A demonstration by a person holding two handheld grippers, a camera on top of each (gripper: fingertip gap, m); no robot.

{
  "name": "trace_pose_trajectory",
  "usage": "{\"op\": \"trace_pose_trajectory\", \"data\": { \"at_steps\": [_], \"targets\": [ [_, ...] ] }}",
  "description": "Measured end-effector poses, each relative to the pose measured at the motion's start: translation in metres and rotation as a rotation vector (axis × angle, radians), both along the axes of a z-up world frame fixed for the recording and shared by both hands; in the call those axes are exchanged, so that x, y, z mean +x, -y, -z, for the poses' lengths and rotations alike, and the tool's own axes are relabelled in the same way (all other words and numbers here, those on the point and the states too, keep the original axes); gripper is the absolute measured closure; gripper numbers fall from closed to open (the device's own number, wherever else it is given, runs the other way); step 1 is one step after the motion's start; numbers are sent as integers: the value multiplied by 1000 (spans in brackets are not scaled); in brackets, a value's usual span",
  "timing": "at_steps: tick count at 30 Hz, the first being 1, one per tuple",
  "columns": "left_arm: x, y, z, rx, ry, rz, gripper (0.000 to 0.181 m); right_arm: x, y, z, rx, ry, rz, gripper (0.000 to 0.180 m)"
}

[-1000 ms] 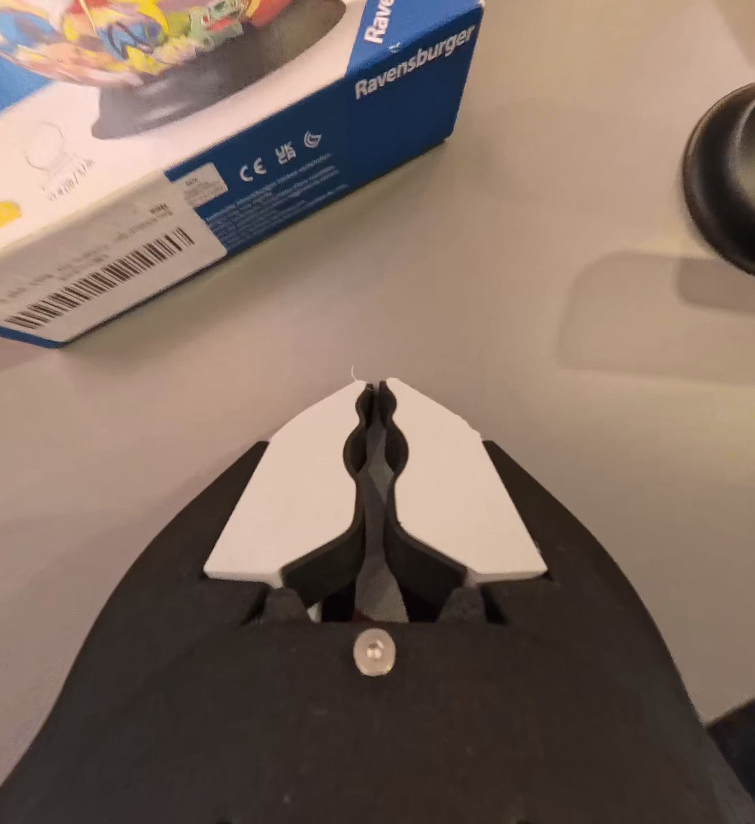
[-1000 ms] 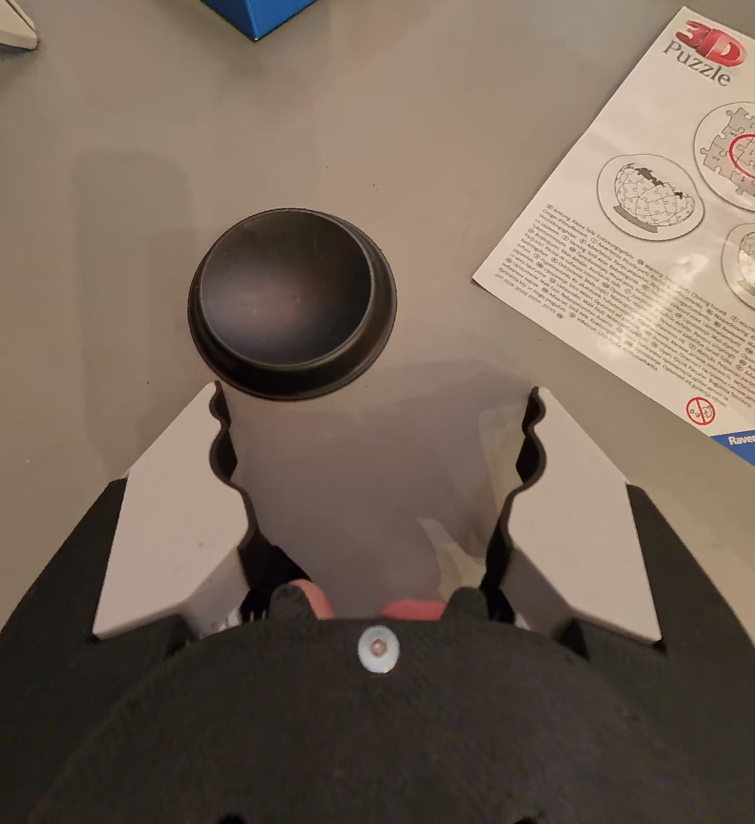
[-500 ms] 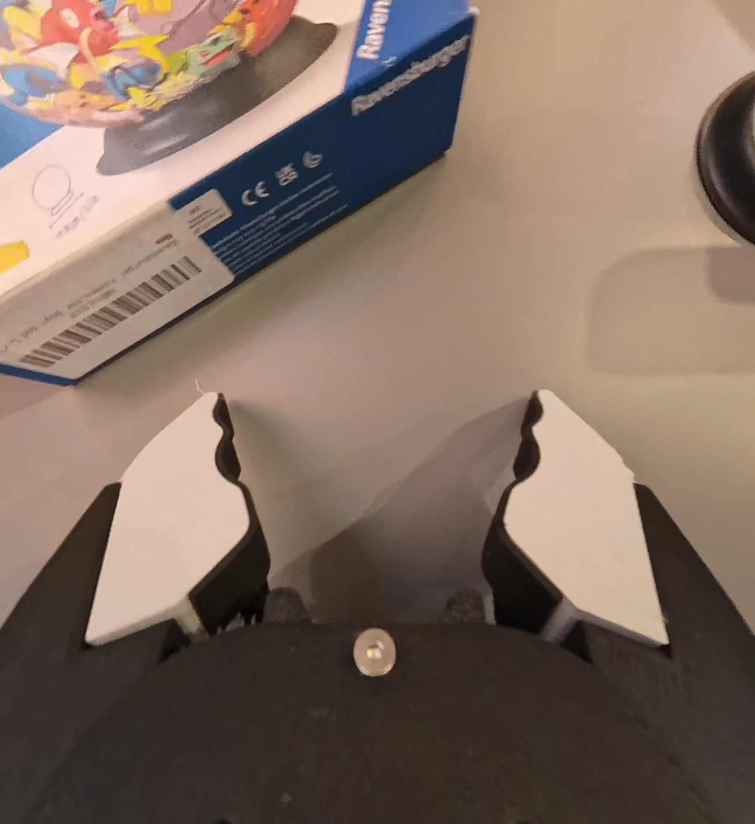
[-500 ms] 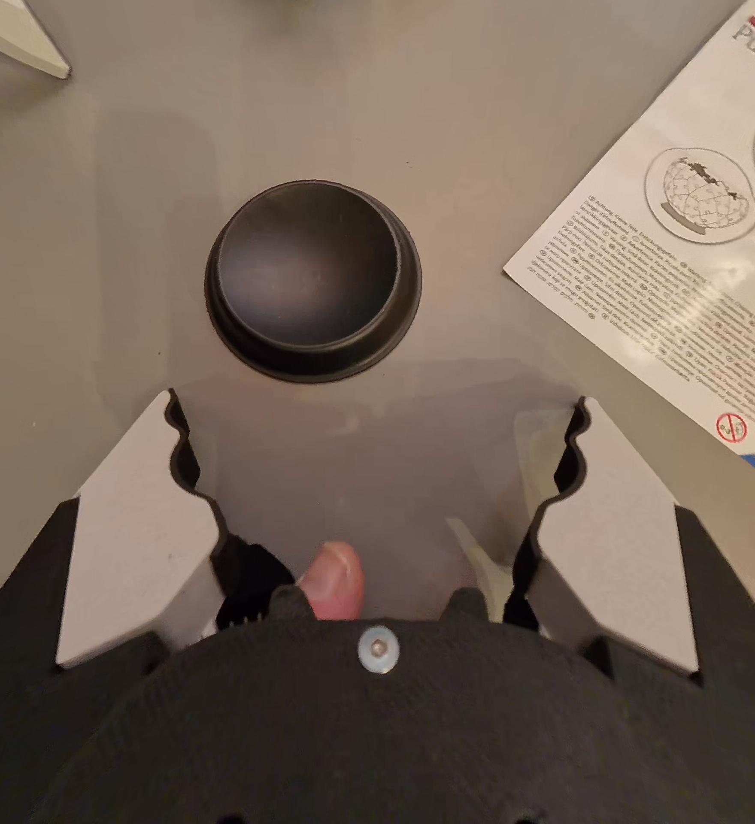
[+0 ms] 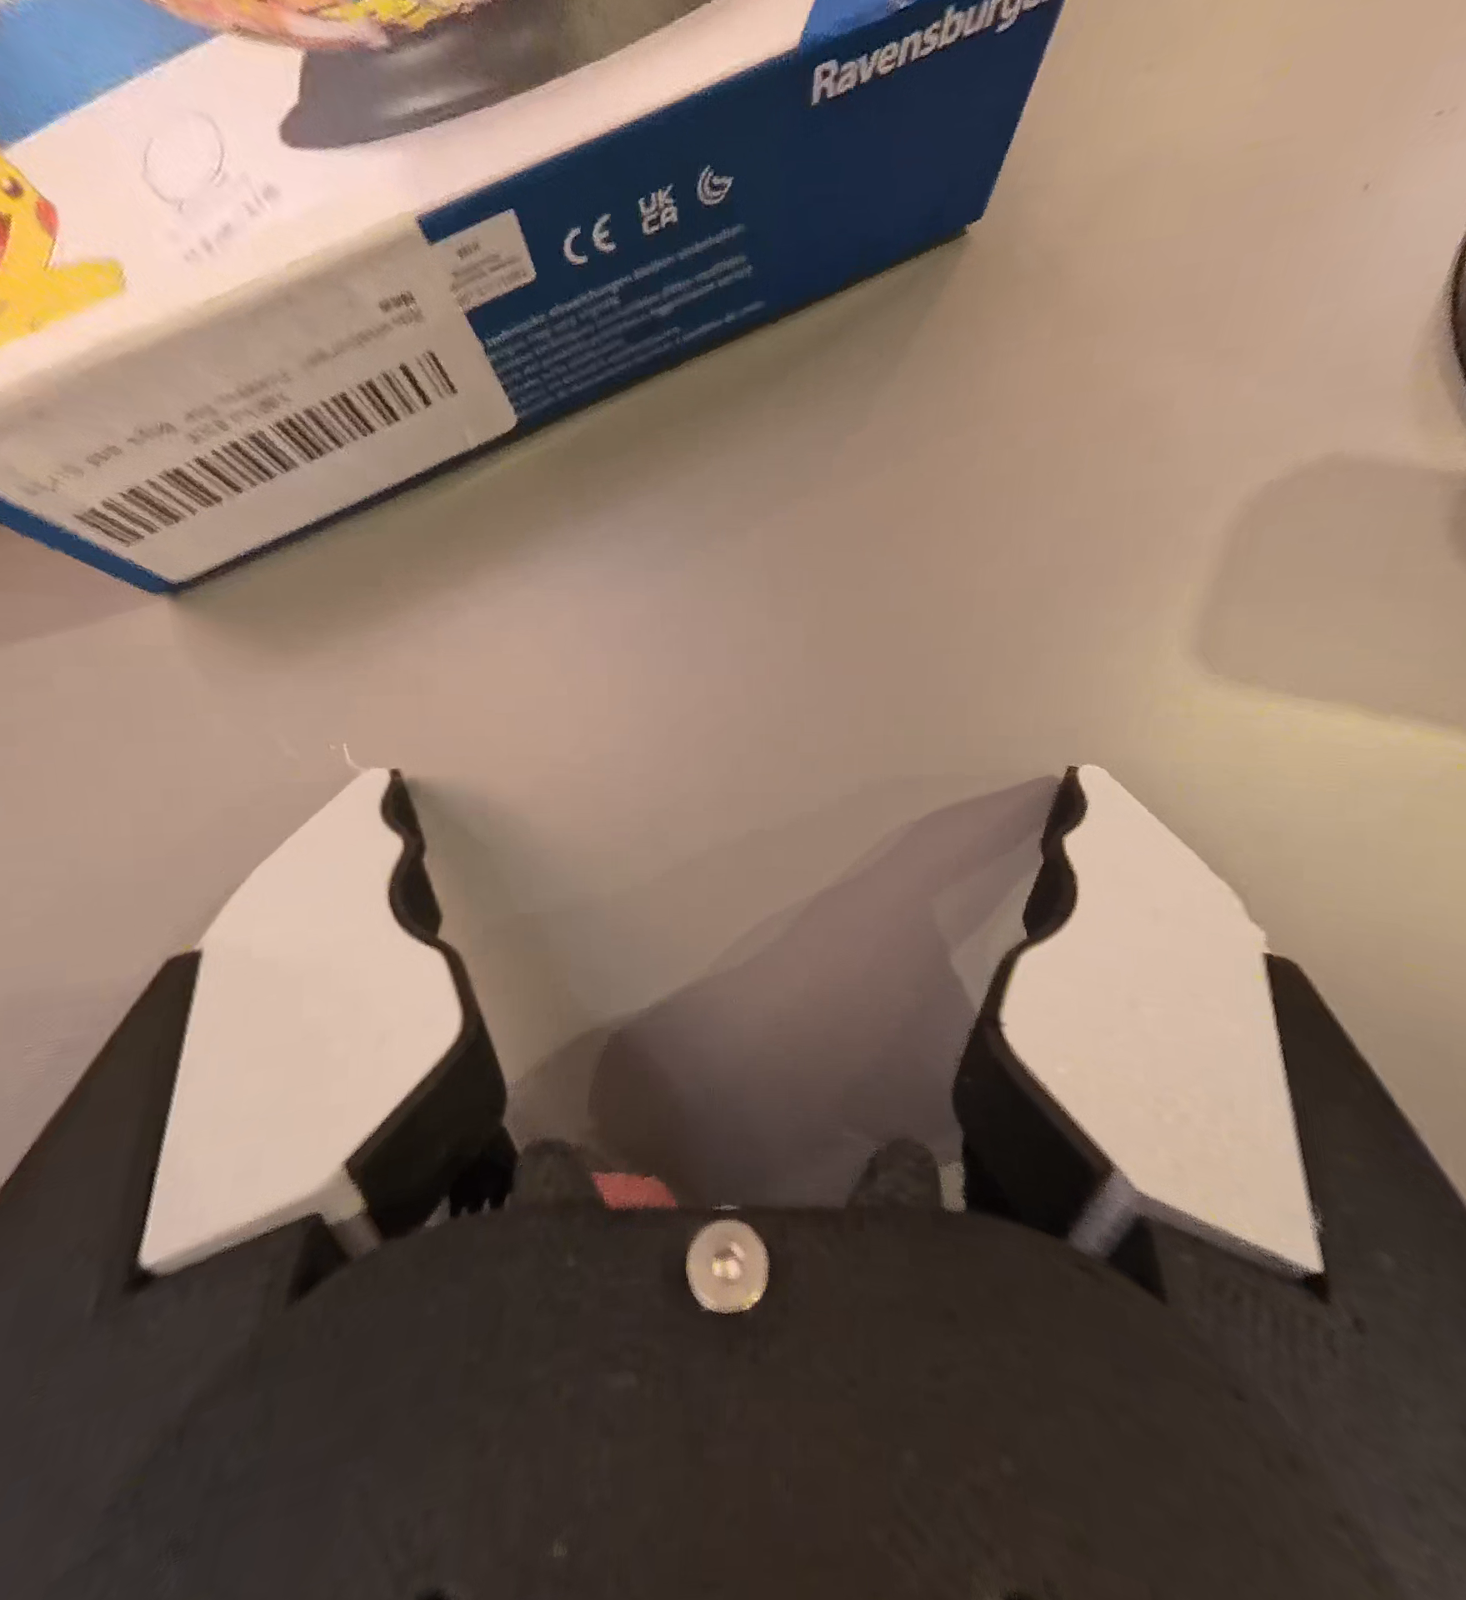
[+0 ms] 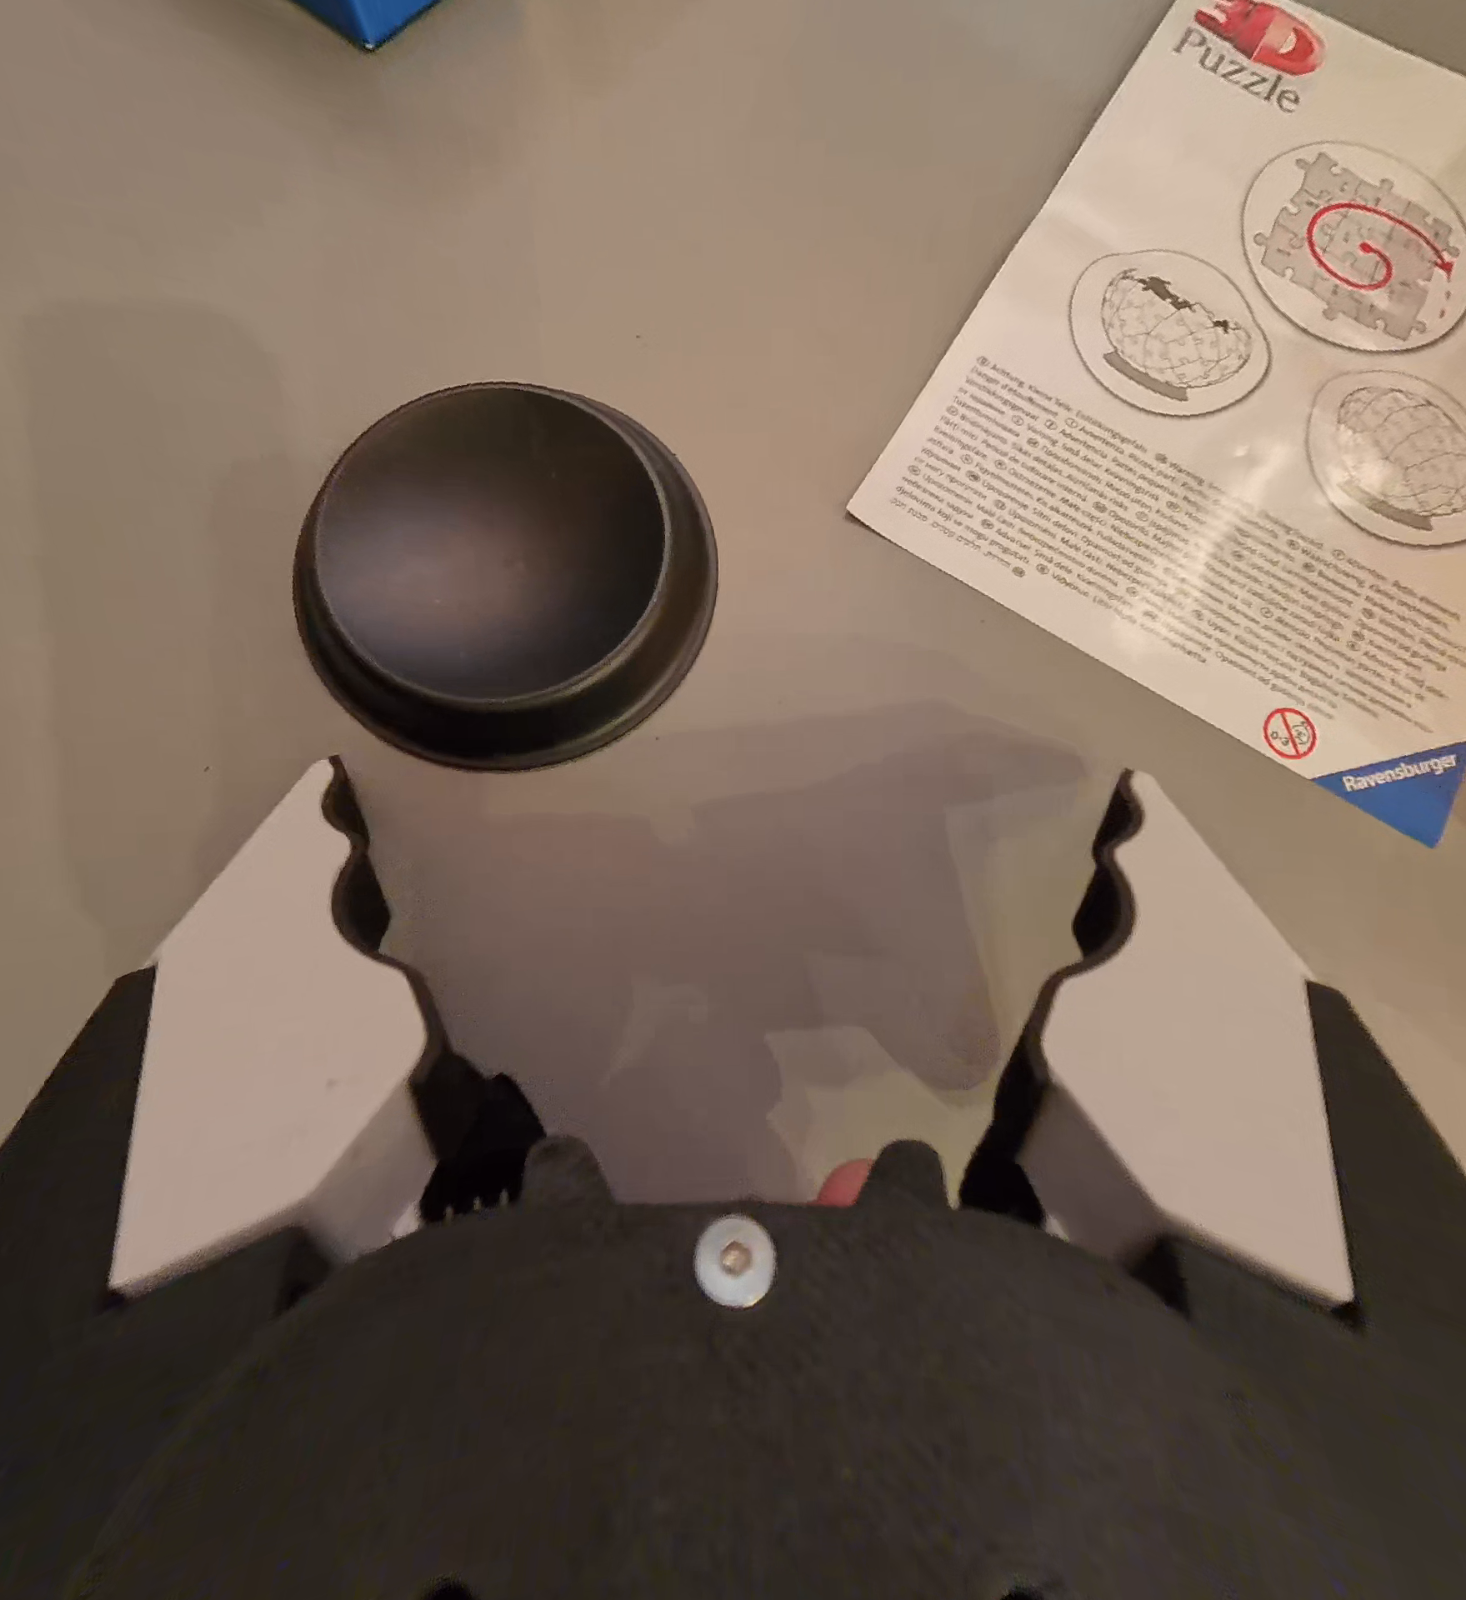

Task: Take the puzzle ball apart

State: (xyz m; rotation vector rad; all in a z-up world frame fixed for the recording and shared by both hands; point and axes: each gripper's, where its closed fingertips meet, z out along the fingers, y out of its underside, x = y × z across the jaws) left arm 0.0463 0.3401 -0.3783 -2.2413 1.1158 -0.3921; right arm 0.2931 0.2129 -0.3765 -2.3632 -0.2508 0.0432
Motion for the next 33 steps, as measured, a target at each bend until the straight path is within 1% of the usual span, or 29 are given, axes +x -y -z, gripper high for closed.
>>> {"op": "trace_pose_trajectory", "data": {
  "at_steps": [3, 5, 8, 10, 12, 14, 19, 33],
  "targets": [
    [14, -5, -1, 18, -3, 42, 46, -2, -1, 3, -27, -31, 1, 20],
    [23, -9, 3, -18, -16, 30, 34, -1, -7, 3, -27, -30, 16, 20],
    [25, -8, 3, -12, -14, 21, 36, -1, -8, 3, -24, -29, 31, 20],
    [18, -5, 1, -5, -1, 44, 44, -1, -8, 3, -25, -30, 31, 20],
    [16, -7, 0, -2, 2, 42, 48, -1, -8, 3, -25, -30, 32, 20],
    [17, -8, 1, -7, -7, 50, 45, -1, -8, 3, -25, -30, 32, 20],
    [12, -11, 3, -15, -15, 7, 35, -1, -8, 3, -25, -30, 32, 20],
    [12, -12, 3, -15, -15, 8, 34, -1, -8, 3, -25, -29, 35, 20]
  ]
}}
